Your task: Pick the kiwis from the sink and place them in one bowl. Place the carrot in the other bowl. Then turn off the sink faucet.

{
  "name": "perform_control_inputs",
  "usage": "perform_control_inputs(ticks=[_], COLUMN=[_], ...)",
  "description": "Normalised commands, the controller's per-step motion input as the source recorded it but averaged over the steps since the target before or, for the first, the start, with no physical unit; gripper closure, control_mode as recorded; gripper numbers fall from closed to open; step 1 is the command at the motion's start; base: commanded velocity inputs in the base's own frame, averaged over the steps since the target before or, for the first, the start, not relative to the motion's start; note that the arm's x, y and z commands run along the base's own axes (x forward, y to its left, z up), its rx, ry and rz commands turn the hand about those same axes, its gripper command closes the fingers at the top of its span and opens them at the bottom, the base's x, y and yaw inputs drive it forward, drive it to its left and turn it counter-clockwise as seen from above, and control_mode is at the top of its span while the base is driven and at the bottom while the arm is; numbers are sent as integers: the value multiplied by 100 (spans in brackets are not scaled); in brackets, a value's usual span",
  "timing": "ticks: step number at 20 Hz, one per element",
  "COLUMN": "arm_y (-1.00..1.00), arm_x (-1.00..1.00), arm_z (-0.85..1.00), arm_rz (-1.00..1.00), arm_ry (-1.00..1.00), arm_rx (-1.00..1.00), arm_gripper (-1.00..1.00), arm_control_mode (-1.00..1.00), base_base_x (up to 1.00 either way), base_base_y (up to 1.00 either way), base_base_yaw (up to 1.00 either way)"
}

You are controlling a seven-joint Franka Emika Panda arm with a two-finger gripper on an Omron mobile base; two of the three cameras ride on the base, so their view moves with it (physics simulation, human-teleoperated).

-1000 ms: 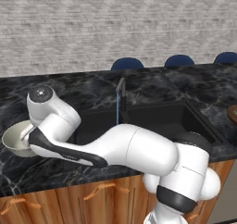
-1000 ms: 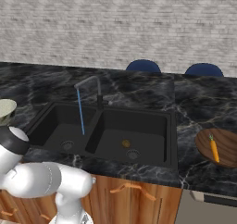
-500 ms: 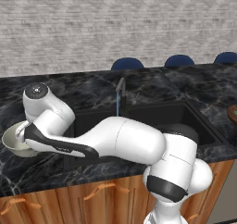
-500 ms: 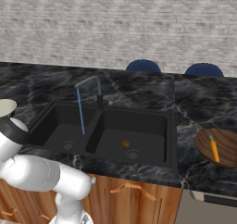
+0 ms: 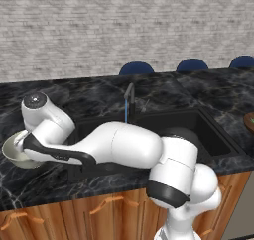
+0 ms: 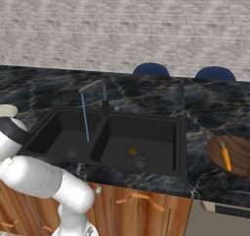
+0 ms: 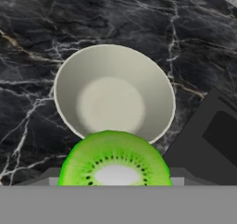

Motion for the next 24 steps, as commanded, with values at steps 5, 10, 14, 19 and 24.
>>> perform_control_inputs(ticks=[5,10,14,19,24], arm_y=[19,12,13,18,21], arm_x=[19,16,23,27,21], arm_z=[-7,0,-17,-18,-26], arm_rz=[-7,-11,-7,-2,-1], arm_ry=[7,22,6,4,15], arm_rx=[1,7,0,0,0], arm_gripper=[100,100,100,100,100], arm_control_mode=[-100,-100,-100,-100,-100], base_base_x=[0,0,0,0,0], base_base_y=[0,0,0,0,0], base_base_yaw=[0,0,0,0,0])
